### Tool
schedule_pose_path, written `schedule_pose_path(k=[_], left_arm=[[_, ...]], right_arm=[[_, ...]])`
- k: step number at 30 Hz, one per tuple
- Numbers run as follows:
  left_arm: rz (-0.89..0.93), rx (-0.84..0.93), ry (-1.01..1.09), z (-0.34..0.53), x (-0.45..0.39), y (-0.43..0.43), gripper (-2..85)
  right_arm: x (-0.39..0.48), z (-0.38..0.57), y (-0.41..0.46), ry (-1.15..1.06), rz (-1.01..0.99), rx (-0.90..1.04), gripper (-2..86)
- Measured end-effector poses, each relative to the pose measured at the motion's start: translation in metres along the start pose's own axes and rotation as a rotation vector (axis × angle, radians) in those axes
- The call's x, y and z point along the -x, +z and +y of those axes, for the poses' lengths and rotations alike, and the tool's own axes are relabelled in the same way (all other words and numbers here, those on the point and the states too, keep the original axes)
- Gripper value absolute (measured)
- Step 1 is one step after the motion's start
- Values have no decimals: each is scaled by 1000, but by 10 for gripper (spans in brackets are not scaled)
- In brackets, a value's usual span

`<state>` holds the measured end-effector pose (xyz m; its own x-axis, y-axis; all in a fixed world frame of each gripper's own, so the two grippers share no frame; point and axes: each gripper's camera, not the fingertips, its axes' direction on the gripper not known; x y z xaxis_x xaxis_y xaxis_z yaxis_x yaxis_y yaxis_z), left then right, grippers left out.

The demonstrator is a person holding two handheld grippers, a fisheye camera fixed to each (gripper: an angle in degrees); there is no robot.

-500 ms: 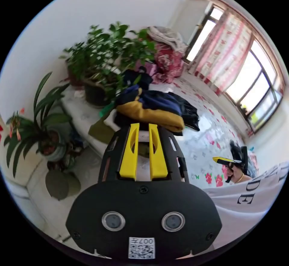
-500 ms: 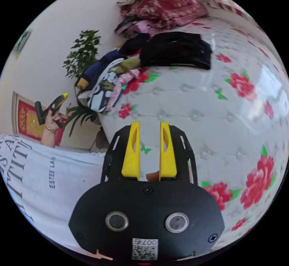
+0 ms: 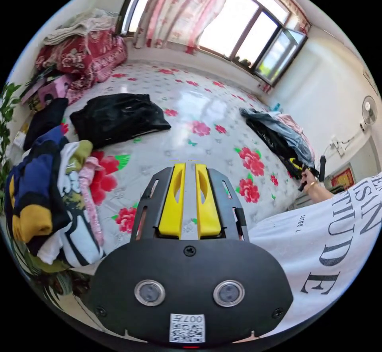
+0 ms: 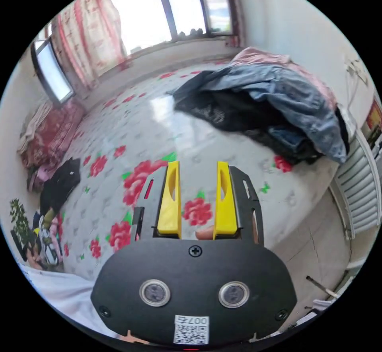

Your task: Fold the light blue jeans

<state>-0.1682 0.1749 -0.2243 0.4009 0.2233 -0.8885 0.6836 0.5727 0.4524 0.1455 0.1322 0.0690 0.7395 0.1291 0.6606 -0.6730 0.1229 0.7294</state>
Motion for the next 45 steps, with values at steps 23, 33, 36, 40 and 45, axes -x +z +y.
schedule_pose_path(k=[23,33,36,40,45], left_arm=[[68,214,-72,-6,-16,139,-8],[111,203,21,39,50,120,9],[145,199,-10,58,73,118,44],[248,194,2,77,86,118,73],[185,211,110,96,98,109,90]], right_arm=[[-156,-88,-27,-64,-373,105,-1],[-14,-51,-14,-262,-306,218,-3],[62,0,4,-473,-389,362,-2],[184,97,10,-658,-730,551,0],[290,144,-14,-866,-1128,690,19]])
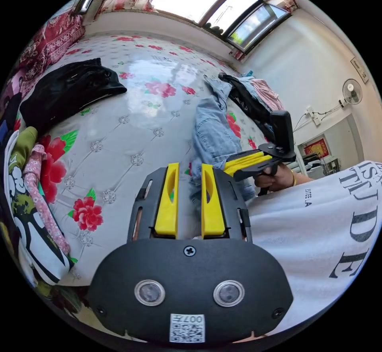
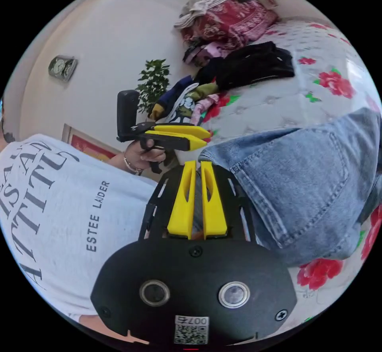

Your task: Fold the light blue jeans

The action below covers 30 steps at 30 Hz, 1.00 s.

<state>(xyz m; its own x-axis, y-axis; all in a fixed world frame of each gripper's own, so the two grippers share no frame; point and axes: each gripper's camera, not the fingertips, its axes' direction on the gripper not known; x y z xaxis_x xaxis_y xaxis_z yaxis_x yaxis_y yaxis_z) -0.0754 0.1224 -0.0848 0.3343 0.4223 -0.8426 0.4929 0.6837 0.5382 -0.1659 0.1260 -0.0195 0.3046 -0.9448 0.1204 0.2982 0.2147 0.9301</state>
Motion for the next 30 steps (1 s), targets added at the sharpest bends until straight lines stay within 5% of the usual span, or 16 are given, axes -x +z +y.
schedule_pose_path(k=[5,13,17,21,26,30], left_arm=[[-74,1,48,24,17,-16,96],[19,109,310,15,-10,44,132],[-102,304,387,-5,-8,127,121],[54,353,303,-32,43,124,66],[124,143,142,-46,123,33,28],[57,-73,-144,-51,195,-36,44]], right_arm=[[-14,13,-43,131,306,-149,57],[-58,78,-65,468,492,-226,82],[-55,57,-13,437,479,-105,55],[-31,28,11,244,521,-20,27],[-19,3,-11,101,267,-82,26],[-56,5,-61,235,318,-218,42]])
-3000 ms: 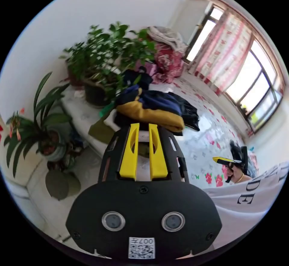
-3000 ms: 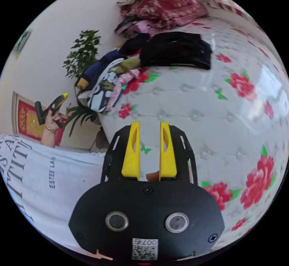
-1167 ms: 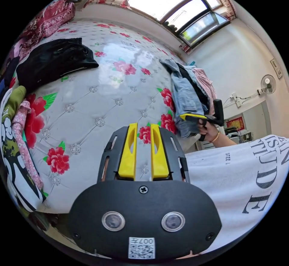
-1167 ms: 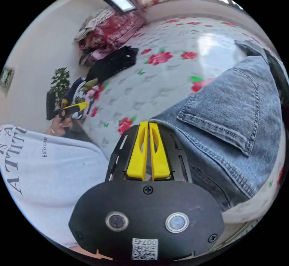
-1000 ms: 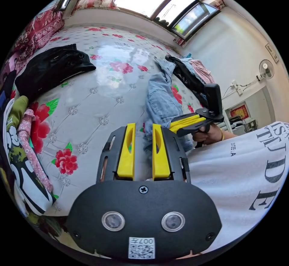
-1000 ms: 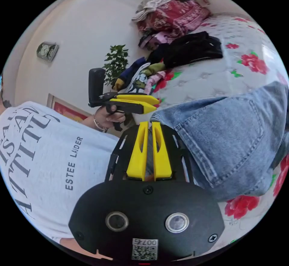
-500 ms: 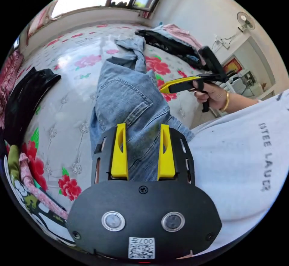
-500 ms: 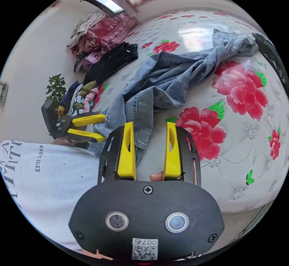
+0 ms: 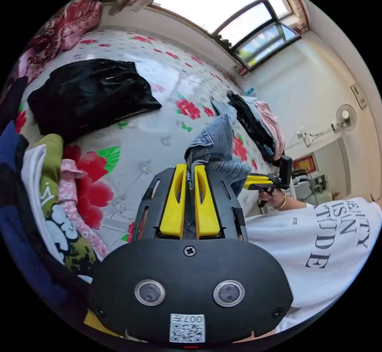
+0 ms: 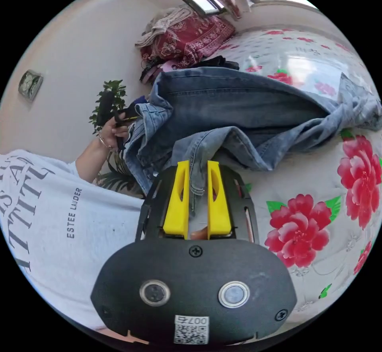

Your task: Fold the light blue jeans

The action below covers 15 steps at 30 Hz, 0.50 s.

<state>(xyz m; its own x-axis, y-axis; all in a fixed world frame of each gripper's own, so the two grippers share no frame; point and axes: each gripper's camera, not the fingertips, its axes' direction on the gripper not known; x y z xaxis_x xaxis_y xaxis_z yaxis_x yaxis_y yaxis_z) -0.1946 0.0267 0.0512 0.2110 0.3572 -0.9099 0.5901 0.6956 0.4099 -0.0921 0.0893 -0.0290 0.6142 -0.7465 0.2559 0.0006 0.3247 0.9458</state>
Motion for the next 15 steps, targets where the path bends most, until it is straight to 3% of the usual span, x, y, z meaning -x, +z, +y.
schedule_pose_path(k=[3,5,9,13,15], left_arm=[[-244,-31,-71,-13,5,-1,53],[-312,-46,-124,-19,7,8,57],[-432,-140,-160,-21,-17,18,66],[-418,-104,-2,-12,-69,47,75],[-355,65,93,0,-98,95,92]], right_arm=[[-66,-18,-50,224,96,-153,57],[-106,-42,-85,329,179,-225,71],[-132,-105,-113,292,315,-237,86],[-166,-188,-106,261,429,-155,99],[-181,-217,-93,257,481,-94,104]])
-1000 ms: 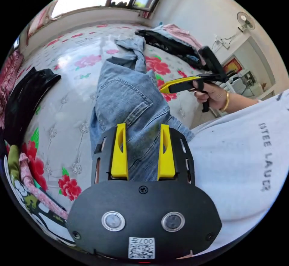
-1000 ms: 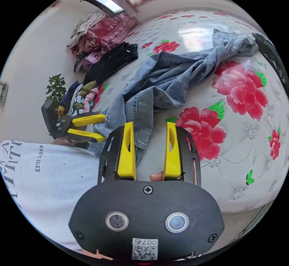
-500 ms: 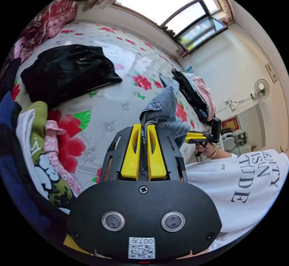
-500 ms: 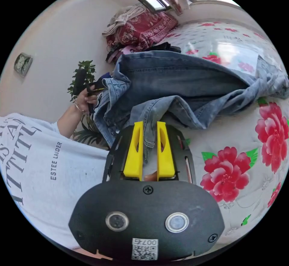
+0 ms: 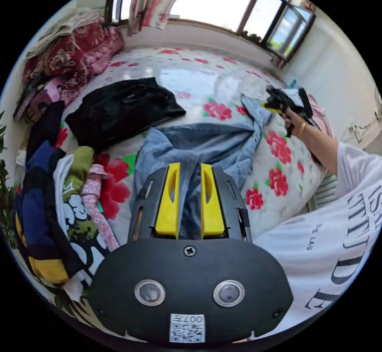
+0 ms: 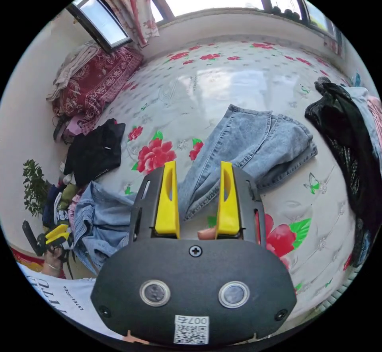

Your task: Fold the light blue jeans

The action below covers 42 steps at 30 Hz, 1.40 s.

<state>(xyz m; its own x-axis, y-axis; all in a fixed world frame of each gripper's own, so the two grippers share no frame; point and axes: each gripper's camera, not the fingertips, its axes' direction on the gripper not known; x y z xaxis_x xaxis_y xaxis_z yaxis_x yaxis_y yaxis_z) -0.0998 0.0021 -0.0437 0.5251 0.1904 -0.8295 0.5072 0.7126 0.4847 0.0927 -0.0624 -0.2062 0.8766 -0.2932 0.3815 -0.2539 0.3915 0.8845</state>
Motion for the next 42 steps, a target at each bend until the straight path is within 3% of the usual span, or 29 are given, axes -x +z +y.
schedule_pose_path(k=[4,6,10,12,15,18,22,25,29,31,33,36,40,42], left_arm=[[-83,226,25,18,-28,65,111],[-106,289,-3,22,-16,91,112],[22,330,-68,16,18,109,109],[-12,290,42,8,21,116,92],[-31,279,189,-11,20,126,88],[-28,282,210,-23,23,125,87],[-17,162,136,-4,22,88,93],[10,97,129,26,1,62,105],[81,136,270,61,-63,74,121],[35,205,337,70,-88,99,121],[-135,347,418,83,-109,144,88],[-179,333,426,86,-118,142,48],[-184,392,380,94,-115,133,30],[-208,420,322,106,-108,116,22]], right_arm=[[-9,-26,63,-16,168,277,88],[-11,-25,43,-73,215,202,55],[-73,28,-102,54,-57,-228,26],[-99,83,-160,89,-138,-359,23],[-140,180,-200,257,-134,-321,28],[-185,278,-195,602,-41,-145,46],[-199,364,-225,806,-14,-233,70],[-202,368,-238,803,20,-254,77],[-206,332,-245,731,-7,-293,84],[-206,304,-241,677,-12,-270,88],[-203,273,-233,609,-18,-223,92],[-193,224,-212,501,6,-125,100],[-180,181,-167,388,181,76,101],[-163,178,-158,298,332,84,95]])
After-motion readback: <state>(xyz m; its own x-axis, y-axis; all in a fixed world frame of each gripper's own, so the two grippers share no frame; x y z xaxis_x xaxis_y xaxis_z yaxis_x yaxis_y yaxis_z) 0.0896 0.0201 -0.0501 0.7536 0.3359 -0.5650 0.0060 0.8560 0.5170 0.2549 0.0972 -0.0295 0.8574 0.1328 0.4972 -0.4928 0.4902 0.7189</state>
